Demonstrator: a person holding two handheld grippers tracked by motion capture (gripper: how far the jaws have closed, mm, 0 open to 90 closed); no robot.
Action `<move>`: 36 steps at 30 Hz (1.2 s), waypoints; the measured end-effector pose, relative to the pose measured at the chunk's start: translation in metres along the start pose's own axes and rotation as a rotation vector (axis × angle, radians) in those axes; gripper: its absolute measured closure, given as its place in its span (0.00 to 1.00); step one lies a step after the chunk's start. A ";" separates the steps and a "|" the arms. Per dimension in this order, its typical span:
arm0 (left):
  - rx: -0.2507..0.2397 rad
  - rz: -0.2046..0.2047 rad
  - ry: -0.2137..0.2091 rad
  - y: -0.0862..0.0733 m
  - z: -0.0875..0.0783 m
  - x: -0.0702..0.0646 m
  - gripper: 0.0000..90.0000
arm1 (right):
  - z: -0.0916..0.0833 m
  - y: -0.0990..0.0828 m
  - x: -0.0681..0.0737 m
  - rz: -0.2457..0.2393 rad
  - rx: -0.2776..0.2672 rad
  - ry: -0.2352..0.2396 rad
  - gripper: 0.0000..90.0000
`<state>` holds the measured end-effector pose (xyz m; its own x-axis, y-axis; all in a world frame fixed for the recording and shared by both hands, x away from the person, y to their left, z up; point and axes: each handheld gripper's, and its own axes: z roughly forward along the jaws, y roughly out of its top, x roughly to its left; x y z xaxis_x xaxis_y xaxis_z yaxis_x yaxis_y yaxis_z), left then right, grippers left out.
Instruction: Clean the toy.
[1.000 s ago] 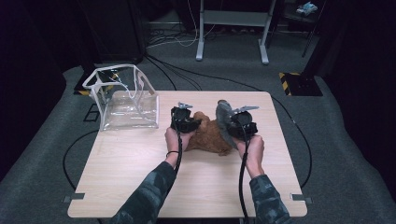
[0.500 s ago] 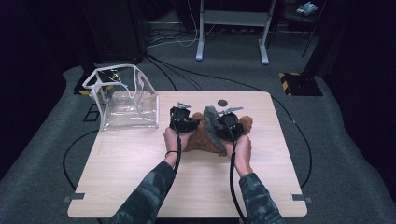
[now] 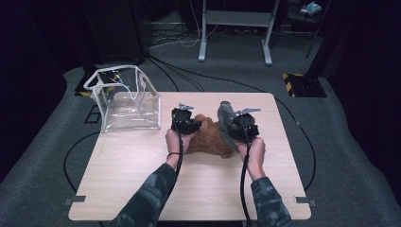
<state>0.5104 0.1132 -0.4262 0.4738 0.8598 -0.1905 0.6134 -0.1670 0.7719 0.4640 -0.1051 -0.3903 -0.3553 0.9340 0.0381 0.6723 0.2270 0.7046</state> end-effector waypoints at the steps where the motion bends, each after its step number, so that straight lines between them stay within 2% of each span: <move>1: 0.001 0.002 0.001 0.000 0.000 0.000 0.77 | 0.000 0.001 0.009 0.000 -0.004 0.042 0.79; 3: 0.003 0.003 0.003 0.000 0.000 0.000 0.77 | 0.004 0.003 0.025 -0.036 0.005 0.111 0.79; 4: 0.003 0.007 0.003 0.000 0.001 0.000 0.77 | 0.007 0.003 0.031 -0.054 0.008 0.120 0.79; 6: 0.005 0.004 0.004 0.000 0.000 0.000 0.77 | 0.014 0.004 0.043 -0.086 0.025 0.129 0.79; 8: 0.006 0.006 0.003 0.000 0.000 0.000 0.77 | 0.021 0.004 0.045 -0.089 0.041 0.107 0.79; 9: 0.005 0.006 0.003 0.000 0.000 0.000 0.77 | 0.023 0.004 0.042 -0.063 0.047 0.103 0.79; 11: 0.003 0.006 0.004 0.000 0.000 0.000 0.77 | 0.022 0.004 0.033 -0.058 0.041 0.082 0.80; 14: -0.003 0.003 0.004 -0.001 0.001 0.000 0.78 | 0.017 0.003 0.014 -0.023 0.030 0.039 0.80; 15: -0.003 0.003 0.003 -0.001 0.001 0.000 0.78 | 0.014 0.003 0.005 0.000 0.031 0.014 0.80; 17: -0.005 0.004 0.003 -0.001 0.001 -0.001 0.78 | 0.012 0.001 -0.010 0.022 0.028 -0.017 0.80; 20: -0.002 0.003 0.003 -0.001 0.001 0.000 0.77 | 0.008 -0.002 -0.028 0.048 0.030 -0.096 0.80; 21: -0.003 0.005 0.003 -0.001 0.001 0.000 0.78 | 0.007 -0.004 -0.034 0.065 0.032 -0.097 0.80; 24: -0.002 0.006 0.006 0.000 0.001 -0.001 0.77 | 0.002 -0.006 -0.039 0.077 0.029 -0.112 0.80; 26: 0.002 0.006 0.007 0.000 0.001 0.000 0.77 | -0.004 -0.007 -0.033 0.069 -0.001 -0.098 0.80; 30: 0.000 0.006 0.009 -0.001 0.001 0.000 0.77 | -0.013 -0.009 -0.008 0.030 -0.028 -0.014 0.80; 31: -0.001 0.005 0.009 -0.001 0.001 0.000 0.77 | -0.013 -0.010 0.003 0.018 -0.027 0.023 0.79; 33: 0.001 0.008 0.010 -0.001 0.001 0.000 0.77 | -0.010 -0.012 0.017 -0.005 -0.028 0.066 0.79; 34: 0.001 0.010 0.012 -0.001 0.002 0.000 0.77 | -0.007 -0.013 0.025 -0.038 -0.019 0.081 0.79; 36: 0.001 0.009 0.013 -0.001 0.002 -0.001 0.77 | 0.001 -0.015 0.039 -0.056 -0.005 0.106 0.79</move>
<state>0.5108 0.1118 -0.4276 0.4710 0.8643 -0.1762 0.6101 -0.1749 0.7728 0.4408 -0.0721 -0.4008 -0.4592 0.8853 0.0732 0.6461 0.2763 0.7115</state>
